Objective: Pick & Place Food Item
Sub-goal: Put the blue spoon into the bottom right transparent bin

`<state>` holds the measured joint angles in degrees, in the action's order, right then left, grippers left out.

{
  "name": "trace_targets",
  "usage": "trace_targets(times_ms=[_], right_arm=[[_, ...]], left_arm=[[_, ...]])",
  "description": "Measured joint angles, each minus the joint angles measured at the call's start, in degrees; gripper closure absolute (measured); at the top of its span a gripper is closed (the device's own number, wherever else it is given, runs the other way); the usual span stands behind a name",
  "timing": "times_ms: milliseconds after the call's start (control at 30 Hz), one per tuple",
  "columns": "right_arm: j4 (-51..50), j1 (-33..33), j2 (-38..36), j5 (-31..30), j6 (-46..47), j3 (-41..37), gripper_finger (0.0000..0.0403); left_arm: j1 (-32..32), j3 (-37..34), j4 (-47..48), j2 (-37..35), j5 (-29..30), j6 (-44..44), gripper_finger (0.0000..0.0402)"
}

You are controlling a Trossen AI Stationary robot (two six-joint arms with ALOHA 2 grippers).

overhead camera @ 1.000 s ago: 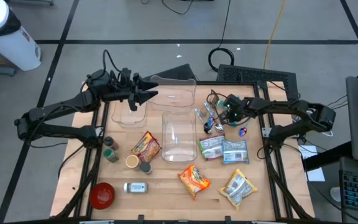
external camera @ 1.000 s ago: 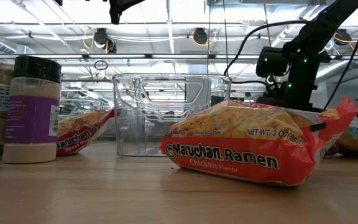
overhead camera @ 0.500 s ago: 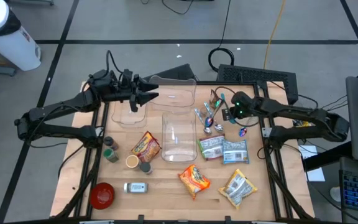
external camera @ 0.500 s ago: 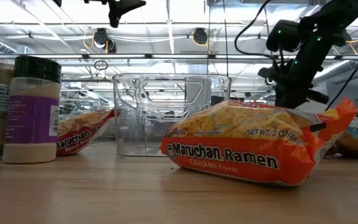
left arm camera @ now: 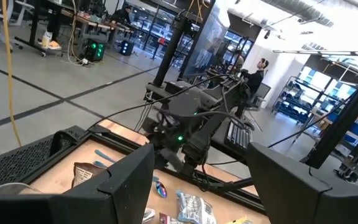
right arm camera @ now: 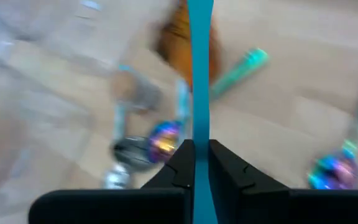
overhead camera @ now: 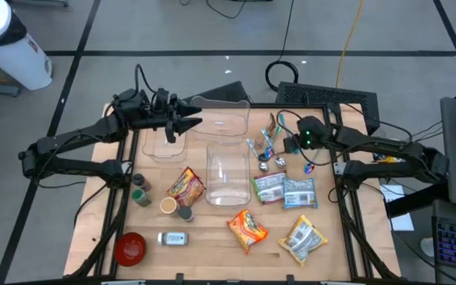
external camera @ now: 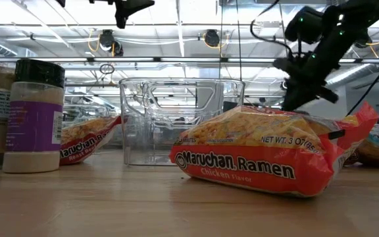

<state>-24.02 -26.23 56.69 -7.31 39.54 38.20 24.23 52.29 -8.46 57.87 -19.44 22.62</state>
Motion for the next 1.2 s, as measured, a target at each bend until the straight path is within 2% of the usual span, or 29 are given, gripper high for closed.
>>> trace_targets(times_ms=[267,367,567,733,867,967,1100,1200], right_arm=[[22.0,8.7,0.0,-0.2,-12.2,0.0,0.0391],[29.2,12.0,0.0,-2.8,-14.4,0.3,0.0391],[29.7,18.0,2.0,-6.3,-19.2,6.8,0.0391],[29.5,21.9,8.1,-6.4,-25.9,15.4,0.0391],[29.2,23.8,14.9,-6.3,-30.9,22.9,0.0391],[29.4,24.2,19.3,-6.1,-33.9,27.6,0.0391],[29.8,23.9,23.2,-6.2,-34.7,30.9,0.039],[30.2,23.6,24.6,-6.1,-34.8,32.0,0.039]], left_arm=[[0.0,0.0,0.1,0.0,0.0,-0.2,0.0137],[0.0,0.0,0.2,0.0,0.5,-0.3,0.0137],[-1.3,0.0,0.7,2.8,1.3,-2.7,0.0137],[-4.5,2.3,1.7,8.3,1.2,-5.8,0.0137],[-7.5,7.6,4.1,13.0,1.1,-10.8,0.0137],[-9.1,12.9,10.4,15.7,1.3,-15.1,0.0137],[-10.5,19.5,17.9,18.2,1.5,-18.1,0.0137],[-10.8,21.9,20.0,18.8,1.6,-19.1,0.0137]])
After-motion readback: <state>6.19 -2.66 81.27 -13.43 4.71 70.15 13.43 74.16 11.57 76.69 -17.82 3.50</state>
